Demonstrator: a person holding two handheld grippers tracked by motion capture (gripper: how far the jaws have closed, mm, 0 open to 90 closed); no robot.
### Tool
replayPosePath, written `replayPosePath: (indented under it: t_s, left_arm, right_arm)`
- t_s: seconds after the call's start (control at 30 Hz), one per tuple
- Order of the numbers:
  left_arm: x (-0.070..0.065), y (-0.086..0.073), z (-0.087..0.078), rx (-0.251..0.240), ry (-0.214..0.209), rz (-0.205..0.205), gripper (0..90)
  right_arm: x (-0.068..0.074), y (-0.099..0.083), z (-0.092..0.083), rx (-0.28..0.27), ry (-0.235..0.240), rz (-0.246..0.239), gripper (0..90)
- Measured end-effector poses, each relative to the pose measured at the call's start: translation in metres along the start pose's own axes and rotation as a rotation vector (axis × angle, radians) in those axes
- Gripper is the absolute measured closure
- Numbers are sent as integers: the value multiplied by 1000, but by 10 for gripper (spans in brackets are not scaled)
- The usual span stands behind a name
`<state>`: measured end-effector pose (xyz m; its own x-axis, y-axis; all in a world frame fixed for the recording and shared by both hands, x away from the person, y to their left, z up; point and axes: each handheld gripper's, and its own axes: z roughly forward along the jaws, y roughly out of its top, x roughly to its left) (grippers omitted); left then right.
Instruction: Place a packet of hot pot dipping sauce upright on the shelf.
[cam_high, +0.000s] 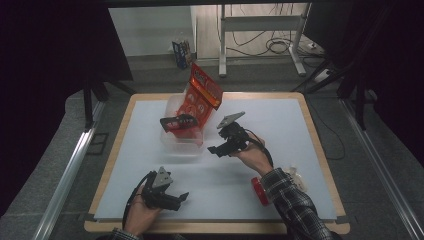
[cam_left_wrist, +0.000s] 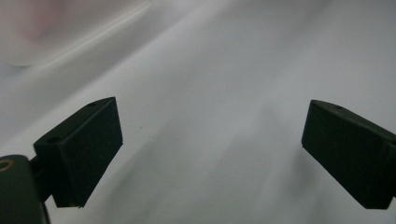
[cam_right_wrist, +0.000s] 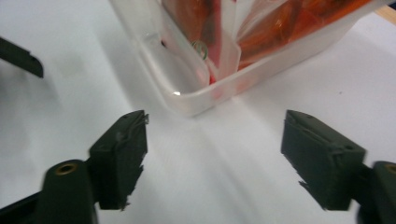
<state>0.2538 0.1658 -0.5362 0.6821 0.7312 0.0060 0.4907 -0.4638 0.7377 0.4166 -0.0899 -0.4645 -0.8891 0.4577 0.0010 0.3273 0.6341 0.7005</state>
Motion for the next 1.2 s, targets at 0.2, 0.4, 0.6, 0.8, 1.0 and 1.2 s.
replayPosePath:
  t_s: [0.2,0.4,0.6,0.8,1.0,1.2]
  left_arm:
    - [0,0,1,2,0,5,49]
    - [-1,0,1,4,2,11,47]
    - [-1,0,1,-1,4,15,44]
    - [-1,-1,1,-8,3,17,41]
    - [-1,-1,0,-14,-11,13,30]
    - [-1,-1,0,-14,-12,16,24]
  right_arm:
    - [6,-15,-9,-25,4,9,113]
    - [2,-33,-16,-34,4,73,63]
    - [-4,-47,-24,-68,-2,105,20]
    - [1,-57,-27,-33,-19,84,0]
    - [9,-65,-34,-37,-16,86,0]
    - [18,-72,-42,-42,4,88,0]
